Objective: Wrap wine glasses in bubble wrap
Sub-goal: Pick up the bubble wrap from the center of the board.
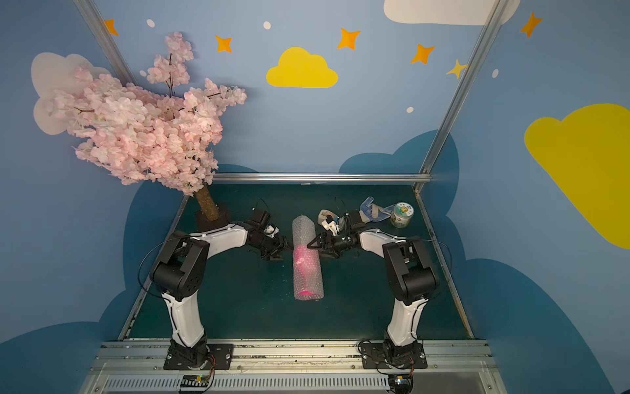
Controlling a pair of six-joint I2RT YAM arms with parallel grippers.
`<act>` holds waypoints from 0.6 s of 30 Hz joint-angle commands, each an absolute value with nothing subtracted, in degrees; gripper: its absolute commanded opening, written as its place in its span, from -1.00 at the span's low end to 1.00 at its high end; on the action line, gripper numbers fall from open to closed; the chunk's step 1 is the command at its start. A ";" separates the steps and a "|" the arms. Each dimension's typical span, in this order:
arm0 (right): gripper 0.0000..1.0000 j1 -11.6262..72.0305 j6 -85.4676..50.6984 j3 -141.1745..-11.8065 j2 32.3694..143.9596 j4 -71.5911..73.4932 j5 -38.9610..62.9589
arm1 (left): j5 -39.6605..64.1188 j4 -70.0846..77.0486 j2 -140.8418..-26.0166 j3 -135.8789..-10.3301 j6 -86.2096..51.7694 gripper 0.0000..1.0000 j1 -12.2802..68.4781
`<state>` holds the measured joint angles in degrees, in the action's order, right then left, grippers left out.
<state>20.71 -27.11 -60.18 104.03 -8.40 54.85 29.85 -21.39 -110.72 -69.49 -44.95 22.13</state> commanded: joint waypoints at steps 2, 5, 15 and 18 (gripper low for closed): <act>0.65 19.89 -27.94 -56.06 102.14 -6.25 52.87 | 30.45 -23.26 -107.82 -68.07 -44.37 0.38 21.73; 0.65 18.87 -25.79 -53.74 103.04 -5.95 52.60 | 30.90 -23.47 -106.80 -67.32 -44.17 0.41 20.87; 0.67 18.31 -25.63 -51.86 104.56 -0.61 57.00 | 31.70 -27.46 -105.60 -66.85 -43.04 0.47 20.81; 0.67 20.12 -24.31 -53.01 106.36 -0.69 57.15 | 32.26 -27.73 -105.47 -66.03 -43.36 0.47 20.83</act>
<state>18.63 -25.71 -52.29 104.31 -2.20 55.31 31.20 -25.32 -106.59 -66.83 -43.90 20.80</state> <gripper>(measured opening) 0.835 0.735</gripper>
